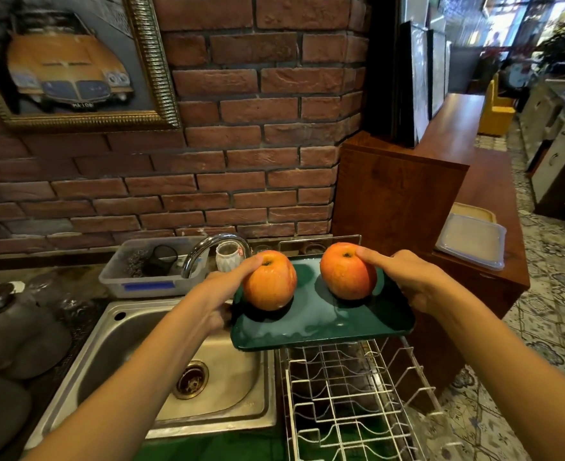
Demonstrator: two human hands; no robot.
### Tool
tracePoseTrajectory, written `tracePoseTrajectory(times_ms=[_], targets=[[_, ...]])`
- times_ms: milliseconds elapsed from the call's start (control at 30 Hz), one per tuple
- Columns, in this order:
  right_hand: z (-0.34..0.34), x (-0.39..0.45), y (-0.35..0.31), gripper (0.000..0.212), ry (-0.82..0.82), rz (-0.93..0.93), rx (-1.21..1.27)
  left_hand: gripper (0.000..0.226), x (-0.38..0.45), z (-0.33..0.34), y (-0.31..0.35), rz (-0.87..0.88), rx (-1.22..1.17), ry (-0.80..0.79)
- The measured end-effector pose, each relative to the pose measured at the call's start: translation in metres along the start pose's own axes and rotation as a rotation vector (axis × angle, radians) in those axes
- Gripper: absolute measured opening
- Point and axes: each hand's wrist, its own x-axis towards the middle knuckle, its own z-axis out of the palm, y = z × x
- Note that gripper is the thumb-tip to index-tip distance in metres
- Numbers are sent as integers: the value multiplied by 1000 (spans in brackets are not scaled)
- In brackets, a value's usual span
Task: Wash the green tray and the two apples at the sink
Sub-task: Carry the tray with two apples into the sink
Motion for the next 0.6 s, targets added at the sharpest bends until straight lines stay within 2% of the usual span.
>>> tracePoseTrajectory(times_ms=[167,233,300,367,400,500,600], targets=[[28,-12,-17,82,-2,-27,9,102,-3,-36,9,16,30,-3],[44,-17,-25,81,2,-34,18,94,-4,-54,12,18,48,21],[64,-24,-34,70,21,-37,37,84,-4,-75,13,19,54,27],[88,-31,-43,57,36,-42,61,84,-6,-100,16,25,58,18],[100,-35,-47,58,38,-45,72,86,-5,-113,17,30,60,16],[136,-45,-56,77,28,-46,88,103,-3,-153,17,38,46,28],[170,-51,-65,75,18,-54,83,116,2,-190,16,53,45,48]])
